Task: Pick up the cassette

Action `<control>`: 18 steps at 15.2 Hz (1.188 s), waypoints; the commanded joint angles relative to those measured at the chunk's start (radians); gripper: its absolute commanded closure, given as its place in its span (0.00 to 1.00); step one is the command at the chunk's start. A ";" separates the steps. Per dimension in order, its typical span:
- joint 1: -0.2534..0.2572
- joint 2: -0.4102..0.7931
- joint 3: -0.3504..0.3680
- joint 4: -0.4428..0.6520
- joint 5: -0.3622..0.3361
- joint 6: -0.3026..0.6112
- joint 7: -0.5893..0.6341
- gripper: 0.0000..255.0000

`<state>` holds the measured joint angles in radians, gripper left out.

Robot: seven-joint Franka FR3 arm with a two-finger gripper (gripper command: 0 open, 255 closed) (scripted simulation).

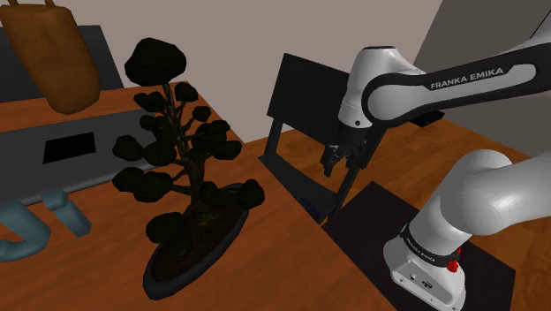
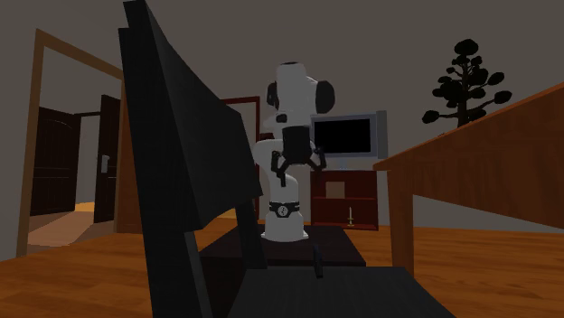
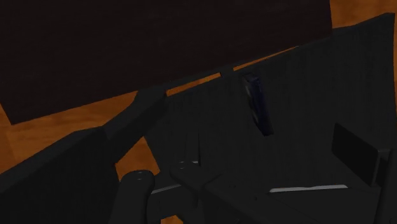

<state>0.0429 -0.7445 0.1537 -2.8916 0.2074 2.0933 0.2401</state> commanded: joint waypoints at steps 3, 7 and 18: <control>0.036 0.106 0.041 -0.070 0.072 0.171 0.043 0.00; 0.084 0.271 0.074 -0.114 0.159 0.371 0.067 0.00; 0.147 0.567 0.077 -0.117 0.286 0.666 0.006 0.00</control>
<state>0.1848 -0.1948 0.2316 -3.0091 0.4842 2.7411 0.2522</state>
